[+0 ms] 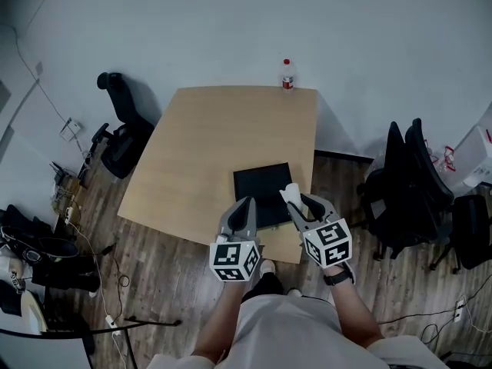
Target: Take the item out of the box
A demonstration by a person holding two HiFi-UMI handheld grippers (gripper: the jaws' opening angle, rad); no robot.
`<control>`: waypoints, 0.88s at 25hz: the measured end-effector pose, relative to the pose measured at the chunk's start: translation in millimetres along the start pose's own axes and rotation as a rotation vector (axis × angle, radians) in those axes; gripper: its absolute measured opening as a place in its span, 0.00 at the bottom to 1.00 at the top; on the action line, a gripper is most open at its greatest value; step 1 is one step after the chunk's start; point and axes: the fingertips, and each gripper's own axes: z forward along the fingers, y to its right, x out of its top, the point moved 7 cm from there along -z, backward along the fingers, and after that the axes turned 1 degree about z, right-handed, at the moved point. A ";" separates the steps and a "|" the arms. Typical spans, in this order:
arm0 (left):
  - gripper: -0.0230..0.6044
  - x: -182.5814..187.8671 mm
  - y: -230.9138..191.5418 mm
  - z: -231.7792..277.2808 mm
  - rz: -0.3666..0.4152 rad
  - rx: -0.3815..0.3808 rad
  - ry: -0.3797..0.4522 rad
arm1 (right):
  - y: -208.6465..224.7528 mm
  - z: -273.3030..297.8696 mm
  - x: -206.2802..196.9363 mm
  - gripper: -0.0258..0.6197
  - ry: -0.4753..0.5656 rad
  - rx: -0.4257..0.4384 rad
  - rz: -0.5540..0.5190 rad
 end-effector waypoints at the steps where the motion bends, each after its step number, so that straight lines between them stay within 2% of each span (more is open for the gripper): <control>1: 0.05 1.8 2.5 -1.8 0.003 0.005 0.005 | -0.8 -4.4 2.2 0.26 0.016 0.001 0.000; 12: 0.05 20.8 21.6 -23.1 0.064 0.057 0.053 | -4.5 -47.8 28.4 0.26 0.197 -0.093 -0.042; 22: 0.05 24.6 30.4 -28.5 0.093 0.086 0.076 | -7.1 -65.6 35.5 0.26 0.283 -0.143 -0.105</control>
